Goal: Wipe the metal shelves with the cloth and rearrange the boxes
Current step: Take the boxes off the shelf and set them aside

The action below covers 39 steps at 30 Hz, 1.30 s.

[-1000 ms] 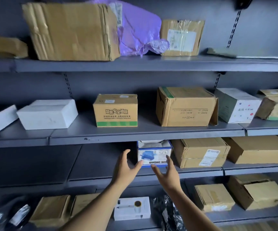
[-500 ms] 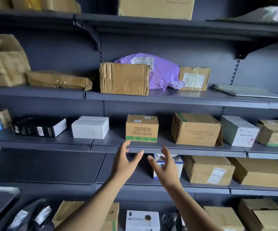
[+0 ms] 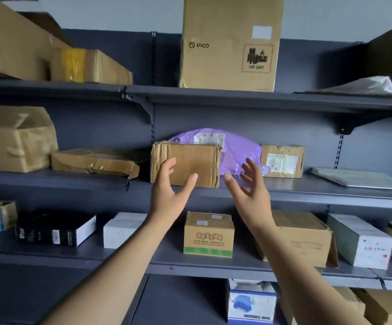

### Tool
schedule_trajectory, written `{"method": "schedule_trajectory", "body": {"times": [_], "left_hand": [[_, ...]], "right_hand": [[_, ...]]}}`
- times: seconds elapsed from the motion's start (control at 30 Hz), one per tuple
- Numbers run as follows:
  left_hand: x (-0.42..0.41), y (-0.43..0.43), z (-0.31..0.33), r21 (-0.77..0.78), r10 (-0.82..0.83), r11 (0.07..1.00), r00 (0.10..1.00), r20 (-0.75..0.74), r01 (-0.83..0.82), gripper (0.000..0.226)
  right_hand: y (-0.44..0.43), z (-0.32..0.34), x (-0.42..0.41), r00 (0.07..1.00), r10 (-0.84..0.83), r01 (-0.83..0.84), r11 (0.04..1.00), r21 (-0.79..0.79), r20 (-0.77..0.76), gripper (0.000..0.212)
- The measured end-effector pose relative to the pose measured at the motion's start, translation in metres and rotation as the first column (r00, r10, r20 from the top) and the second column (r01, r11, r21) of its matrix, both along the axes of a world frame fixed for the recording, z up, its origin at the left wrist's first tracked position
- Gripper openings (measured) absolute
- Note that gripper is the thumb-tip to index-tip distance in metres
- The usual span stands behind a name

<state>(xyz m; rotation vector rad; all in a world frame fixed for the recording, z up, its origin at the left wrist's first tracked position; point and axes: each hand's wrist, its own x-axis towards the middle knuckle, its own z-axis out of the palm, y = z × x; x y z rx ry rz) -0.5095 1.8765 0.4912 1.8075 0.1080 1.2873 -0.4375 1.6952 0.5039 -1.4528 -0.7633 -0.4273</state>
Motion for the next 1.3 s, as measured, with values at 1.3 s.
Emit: {"method": "schedule_trajectory", "body": {"times": [1.3], "left_hand": [[-0.013,0.113,0.038,-0.118,-0.032,0.992,0.999,0.021,0.034,0.068]], "right_hand": [[0.101,0.03,-0.016,0.985,-0.131,0.136,0.99,0.043,-0.109,0.069]]}}
